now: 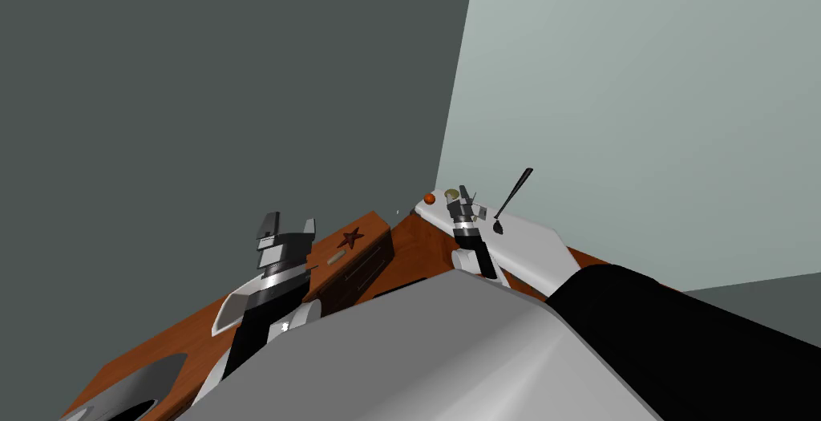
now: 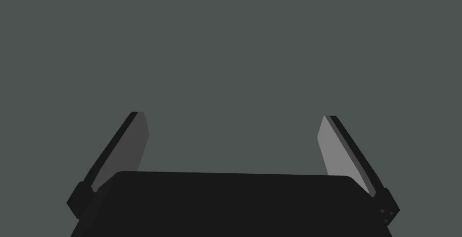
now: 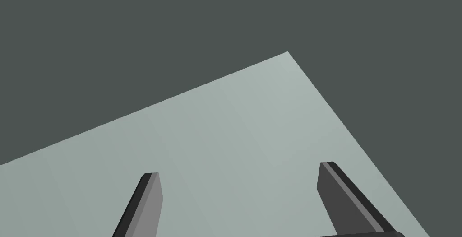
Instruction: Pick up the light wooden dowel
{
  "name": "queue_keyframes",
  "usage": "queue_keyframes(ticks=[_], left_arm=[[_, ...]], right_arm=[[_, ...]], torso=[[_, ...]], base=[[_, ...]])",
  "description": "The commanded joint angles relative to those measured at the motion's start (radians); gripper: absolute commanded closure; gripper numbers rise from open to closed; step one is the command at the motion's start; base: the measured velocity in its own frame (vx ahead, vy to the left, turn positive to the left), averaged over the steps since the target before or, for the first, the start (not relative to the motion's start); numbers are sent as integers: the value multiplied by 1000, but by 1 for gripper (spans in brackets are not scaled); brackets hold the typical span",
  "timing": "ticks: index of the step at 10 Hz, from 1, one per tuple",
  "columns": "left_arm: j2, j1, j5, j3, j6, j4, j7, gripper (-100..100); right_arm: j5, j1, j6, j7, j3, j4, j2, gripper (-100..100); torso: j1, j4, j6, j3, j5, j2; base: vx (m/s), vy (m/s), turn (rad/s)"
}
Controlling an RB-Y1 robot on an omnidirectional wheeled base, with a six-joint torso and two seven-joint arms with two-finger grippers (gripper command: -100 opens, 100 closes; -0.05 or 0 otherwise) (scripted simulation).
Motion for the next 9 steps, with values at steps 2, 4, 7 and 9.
queue_keyframes(ticks=[2, 4, 7, 9], left_arm=[[61, -8, 2, 7, 17, 24, 0, -100], [107, -19, 5, 17, 43, 60, 1, -100], [160, -40, 11, 39, 102, 135, 1, -100], [173, -49, 13, 48, 126, 167, 2, -100]], right_arm=[[0, 0, 0, 0, 0, 0, 0, 0], [0, 0, 0, 0, 0, 0, 0, 0], [0, 0, 0, 0, 0, 0, 0, 0], [0, 0, 0, 0, 0, 0, 0, 0]], torso=[[0, 0, 0, 0, 0, 0], [0, 0, 0, 0, 0, -1], [-1, 0, 0, -1, 0, -1], [-1, 0, 0, -1, 0, -2]], base=[[7, -3, 16], [11, -9, 40], [16, -17, 63], [17, -18, 61]])
